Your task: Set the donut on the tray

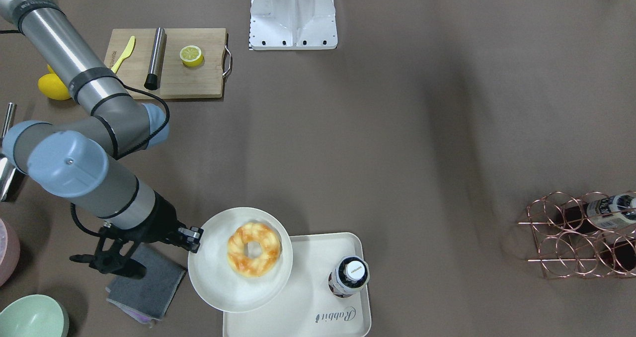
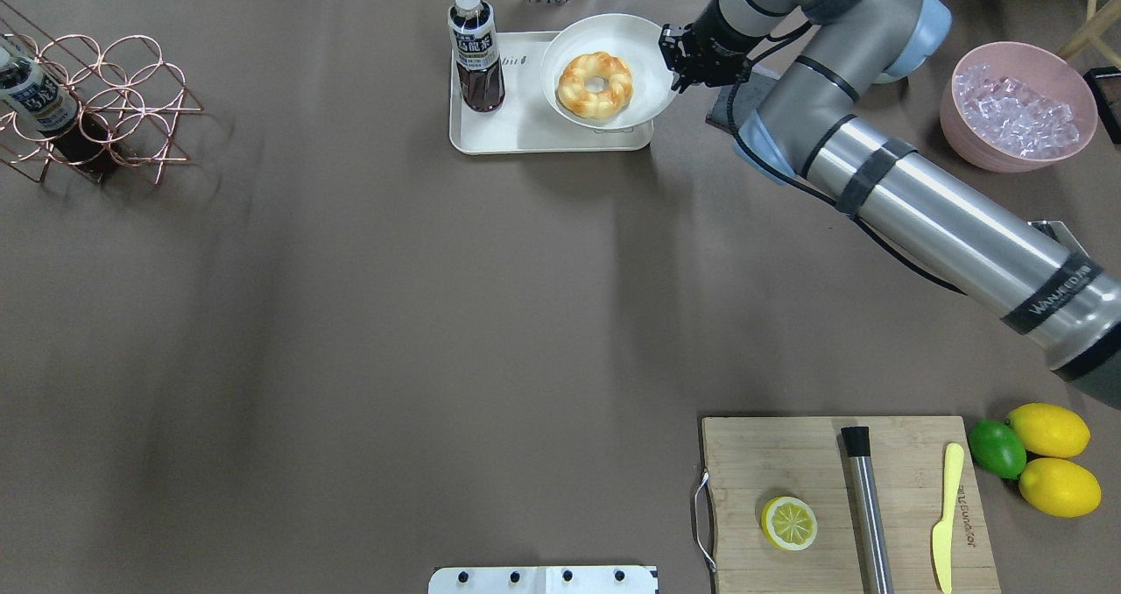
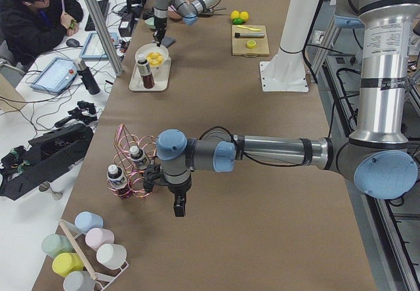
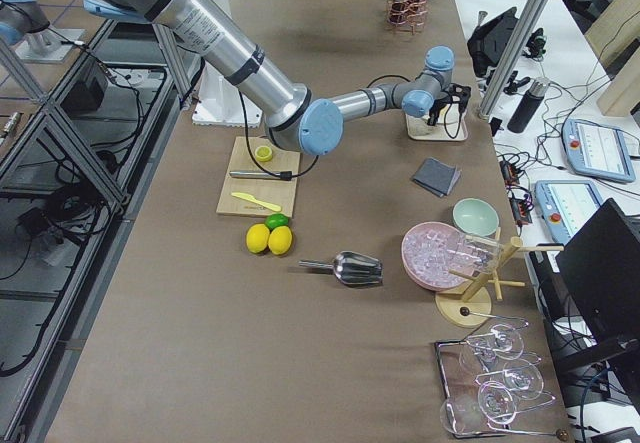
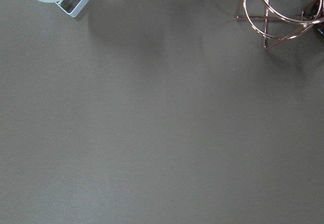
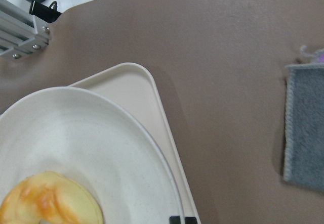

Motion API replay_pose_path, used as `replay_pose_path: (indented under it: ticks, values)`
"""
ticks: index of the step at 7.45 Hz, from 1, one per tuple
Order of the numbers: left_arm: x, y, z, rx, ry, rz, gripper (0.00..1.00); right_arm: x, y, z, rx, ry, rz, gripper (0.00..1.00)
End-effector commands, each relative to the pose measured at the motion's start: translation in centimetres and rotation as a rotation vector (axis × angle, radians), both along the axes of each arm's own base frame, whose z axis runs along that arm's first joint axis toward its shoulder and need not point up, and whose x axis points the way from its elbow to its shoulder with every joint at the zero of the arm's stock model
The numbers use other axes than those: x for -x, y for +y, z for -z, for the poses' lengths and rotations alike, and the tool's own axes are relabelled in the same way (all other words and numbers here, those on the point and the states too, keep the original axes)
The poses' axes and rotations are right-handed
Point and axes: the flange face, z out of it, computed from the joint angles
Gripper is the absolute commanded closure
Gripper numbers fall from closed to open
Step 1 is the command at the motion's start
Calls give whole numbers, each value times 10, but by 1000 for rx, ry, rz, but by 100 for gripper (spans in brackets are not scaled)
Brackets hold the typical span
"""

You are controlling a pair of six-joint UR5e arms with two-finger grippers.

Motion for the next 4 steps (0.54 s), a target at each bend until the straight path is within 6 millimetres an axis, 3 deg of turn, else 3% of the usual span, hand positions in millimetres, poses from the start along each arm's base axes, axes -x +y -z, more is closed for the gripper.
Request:
replay_pose_path:
  ticks: [1, 2, 3, 4]
  values:
    - [0, 0, -1, 3, 0, 1, 2, 33, -14, -2, -11, 16, -52, 100]
    - [0, -1, 0, 2, 0, 1, 2, 39, -12, 3, 4, 9, -83, 100]
    - [0, -1, 0, 0, 0, 1, 2, 41, -10, 3, -3, 4, -85, 44]
    - [0, -1, 0, 0, 0, 1, 2, 45, -8, 3, -13, 8, -93, 0]
